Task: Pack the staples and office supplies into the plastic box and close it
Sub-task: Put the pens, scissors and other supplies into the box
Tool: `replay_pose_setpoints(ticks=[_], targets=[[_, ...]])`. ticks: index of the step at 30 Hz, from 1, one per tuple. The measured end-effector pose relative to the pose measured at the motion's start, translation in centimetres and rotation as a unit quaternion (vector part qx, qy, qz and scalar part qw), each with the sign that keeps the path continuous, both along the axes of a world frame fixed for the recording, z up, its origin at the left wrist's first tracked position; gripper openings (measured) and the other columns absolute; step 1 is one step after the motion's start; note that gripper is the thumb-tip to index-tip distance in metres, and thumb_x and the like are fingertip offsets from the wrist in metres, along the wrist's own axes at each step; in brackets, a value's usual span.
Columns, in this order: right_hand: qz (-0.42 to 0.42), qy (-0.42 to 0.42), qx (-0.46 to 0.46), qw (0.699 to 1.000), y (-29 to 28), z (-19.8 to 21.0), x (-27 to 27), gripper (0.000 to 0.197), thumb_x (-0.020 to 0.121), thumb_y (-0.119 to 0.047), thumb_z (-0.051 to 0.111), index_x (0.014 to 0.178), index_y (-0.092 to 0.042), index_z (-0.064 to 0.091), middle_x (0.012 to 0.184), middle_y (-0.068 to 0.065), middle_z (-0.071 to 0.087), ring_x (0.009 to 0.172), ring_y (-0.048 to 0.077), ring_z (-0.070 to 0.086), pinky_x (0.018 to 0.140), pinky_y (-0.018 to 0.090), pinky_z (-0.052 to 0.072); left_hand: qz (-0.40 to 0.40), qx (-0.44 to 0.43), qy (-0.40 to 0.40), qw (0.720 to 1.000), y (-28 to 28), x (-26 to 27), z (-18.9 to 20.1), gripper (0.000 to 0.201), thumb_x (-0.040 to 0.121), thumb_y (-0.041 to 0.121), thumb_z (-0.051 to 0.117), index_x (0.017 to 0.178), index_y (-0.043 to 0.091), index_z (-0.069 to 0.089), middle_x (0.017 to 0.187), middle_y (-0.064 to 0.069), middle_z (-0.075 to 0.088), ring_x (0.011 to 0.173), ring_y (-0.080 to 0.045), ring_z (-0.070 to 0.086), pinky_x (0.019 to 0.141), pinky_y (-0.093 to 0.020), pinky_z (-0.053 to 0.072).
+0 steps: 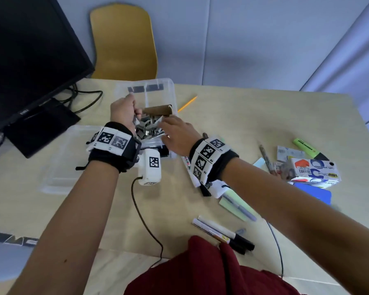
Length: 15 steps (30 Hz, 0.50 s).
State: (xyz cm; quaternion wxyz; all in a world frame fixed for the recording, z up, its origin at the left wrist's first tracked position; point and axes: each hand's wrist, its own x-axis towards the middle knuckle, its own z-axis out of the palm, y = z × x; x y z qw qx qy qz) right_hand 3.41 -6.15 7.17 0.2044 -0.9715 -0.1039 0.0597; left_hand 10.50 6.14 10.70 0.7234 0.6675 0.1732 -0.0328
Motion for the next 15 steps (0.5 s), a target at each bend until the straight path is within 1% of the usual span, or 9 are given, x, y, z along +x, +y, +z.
replay_pose_setpoints(ticks=[1, 2, 4, 6, 8, 10, 11, 13, 15], targets=[[0.001, 0.005, -0.015, 1.000, 0.3, -0.5, 0.0, 0.044, 0.097, -0.023, 0.035, 0.141, -0.016, 0.035, 0.150, 0.004, 0.029, 0.142, 0.020, 0.015, 0.110, 0.046, 0.028, -0.006, 0.037, -0.002, 0.999, 0.3, 0.4, -0.4, 0.032, 0.092, 0.011, 0.044, 0.061, 0.014, 0.039, 0.038, 0.007, 0.042, 0.038, -0.007, 0.038, 0.043, -0.019, 0.029], [0.001, 0.007, -0.021, 1.000, 0.3, -1.0, -0.2, 0.045, 0.099, -0.026, 0.031, 0.142, -0.017, 0.031, 0.152, 0.002, 0.023, 0.144, 0.019, 0.010, 0.112, 0.046, 0.023, -0.015, 0.075, -0.003, 0.997, 0.4, 0.6, -0.8, 0.030, 0.091, 0.011, 0.043, 0.061, 0.014, 0.040, 0.041, 0.007, 0.046, 0.042, -0.009, 0.039, 0.045, -0.020, 0.029], [-0.001, 0.001, -0.030, 1.000, 0.3, -1.4, -0.6, 0.046, 0.101, -0.029, 0.025, 0.145, -0.019, 0.025, 0.155, 0.000, 0.016, 0.145, 0.018, 0.004, 0.114, 0.045, 0.017, -0.041, 0.157, -0.010, 0.987, 0.5, 1.0, -1.5, 0.027, 0.089, 0.016, 0.044, 0.061, 0.016, 0.043, 0.056, 0.002, 0.054, 0.050, -0.012, 0.042, 0.049, -0.023, 0.031], [0.002, -0.018, -0.044, 0.999, 0.2, -1.8, -1.1, 0.046, 0.101, -0.031, 0.022, 0.146, -0.019, 0.022, 0.156, -0.001, 0.015, 0.145, 0.017, 0.002, 0.114, 0.044, 0.015, -0.066, 0.231, -0.040, 0.970, 0.5, 0.7, -2.3, 0.027, 0.089, 0.022, 0.047, 0.063, 0.018, 0.050, 0.066, 0.001, 0.057, 0.058, -0.015, 0.047, 0.057, -0.025, 0.036], [-0.004, -0.034, -0.046, 0.998, 0.2, -2.2, -1.3, 0.047, 0.101, -0.032, 0.023, 0.146, -0.018, 0.022, 0.155, 0.000, 0.016, 0.145, 0.017, 0.002, 0.115, 0.043, 0.015, -0.086, 0.294, -0.081, 0.949, 0.4, 0.3, -3.0, 0.022, 0.088, 0.025, 0.050, 0.069, 0.017, 0.059, 0.064, 0.001, 0.055, 0.062, -0.017, 0.048, 0.064, -0.025, 0.039], [-0.008, -0.043, -0.039, 0.998, 0.3, -2.7, -1.6, 0.049, 0.101, -0.032, 0.024, 0.146, -0.014, 0.022, 0.156, 0.002, 0.014, 0.145, 0.019, 0.000, 0.115, 0.043, 0.014, -0.102, 0.345, -0.123, 0.925, 0.5, -0.1, -3.8, 0.021, 0.089, 0.021, 0.052, 0.079, 0.012, 0.068, 0.064, -0.003, 0.057, 0.063, -0.018, 0.050, 0.065, -0.023, 0.039], [-0.010, -0.047, -0.031, 0.998, 0.3, -3.0, -1.8, 0.051, 0.101, -0.032, 0.026, 0.146, -0.010, 0.021, 0.156, 0.004, 0.012, 0.145, 0.020, 0.000, 0.116, 0.042, 0.013, -0.113, 0.363, -0.144, 0.914, 0.6, -0.3, -4.3, 0.022, 0.091, 0.017, 0.050, 0.085, 0.007, 0.069, 0.073, -0.007, 0.062, 0.070, -0.020, 0.055, 0.068, -0.024, 0.041], [-0.015, -0.063, -0.003, 0.998, 0.3, -3.6, -2.0, 0.053, 0.100, -0.031, 0.030, 0.145, -0.004, 0.023, 0.156, 0.009, 0.013, 0.145, 0.024, 0.002, 0.117, 0.042, 0.014, -0.130, 0.404, -0.186, 0.886, 0.7, -0.4, -5.0, 0.024, 0.093, 0.010, 0.045, 0.095, 0.002, 0.068, 0.097, -0.012, 0.066, 0.094, -0.024, 0.058, 0.086, -0.027, 0.044], [-0.016, -0.090, 0.024, 0.995, 0.5, -4.0, -2.3, 0.051, 0.098, -0.031, 0.031, 0.137, 0.001, 0.037, 0.151, 0.017, 0.024, 0.143, 0.031, 0.014, 0.117, 0.045, 0.018, -0.137, 0.466, -0.220, 0.846, 0.8, -0.5, -5.4, 0.025, 0.093, 0.007, 0.043, 0.104, 0.004, 0.065, 0.113, -0.011, 0.062, 0.111, -0.025, 0.051, 0.099, -0.033, 0.037]])
